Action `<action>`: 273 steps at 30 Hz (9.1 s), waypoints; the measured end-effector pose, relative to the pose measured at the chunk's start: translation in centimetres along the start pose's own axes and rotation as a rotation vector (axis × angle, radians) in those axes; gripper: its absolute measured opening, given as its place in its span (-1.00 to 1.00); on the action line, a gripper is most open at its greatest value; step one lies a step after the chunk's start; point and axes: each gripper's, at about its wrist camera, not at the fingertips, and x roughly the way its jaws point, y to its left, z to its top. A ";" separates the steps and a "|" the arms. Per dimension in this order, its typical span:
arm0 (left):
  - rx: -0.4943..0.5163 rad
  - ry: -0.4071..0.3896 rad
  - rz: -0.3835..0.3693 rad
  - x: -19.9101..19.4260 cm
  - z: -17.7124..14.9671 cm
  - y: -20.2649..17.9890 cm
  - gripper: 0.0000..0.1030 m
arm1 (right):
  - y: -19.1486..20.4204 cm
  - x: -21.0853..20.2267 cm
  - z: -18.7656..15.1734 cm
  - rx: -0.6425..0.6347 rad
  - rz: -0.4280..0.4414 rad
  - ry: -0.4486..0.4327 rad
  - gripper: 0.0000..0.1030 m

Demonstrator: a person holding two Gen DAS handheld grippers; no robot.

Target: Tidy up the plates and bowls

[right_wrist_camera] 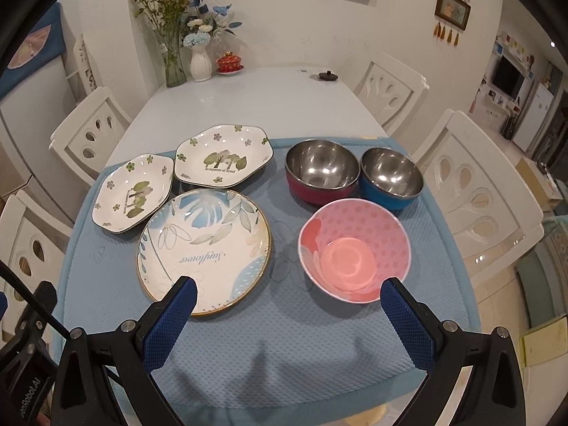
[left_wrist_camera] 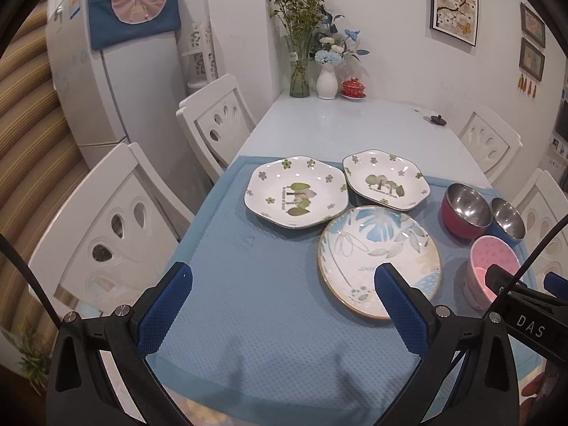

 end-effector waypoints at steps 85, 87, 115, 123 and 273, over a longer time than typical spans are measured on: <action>0.081 0.390 -0.245 17.6 -1.2 -0.9 0.71 | 5.5 19.3 9.5 -0.280 0.103 0.362 0.20; 0.078 0.395 -0.244 17.9 -1.2 -0.9 0.68 | 5.6 20.1 9.6 -0.285 0.101 0.382 0.20; 0.113 0.451 -0.343 20.2 -2.3 -0.5 -0.18 | 8.0 20.8 6.5 -0.346 0.188 0.459 -0.15; 0.104 0.488 -0.406 20.1 -3.3 2.4 -0.18 | 7.5 18.3 3.1 -0.304 0.273 0.465 -0.15; -0.013 0.349 -0.392 28.0 8.1 11.6 -0.47 | 13.9 21.7 9.8 0.044 0.350 0.312 -0.29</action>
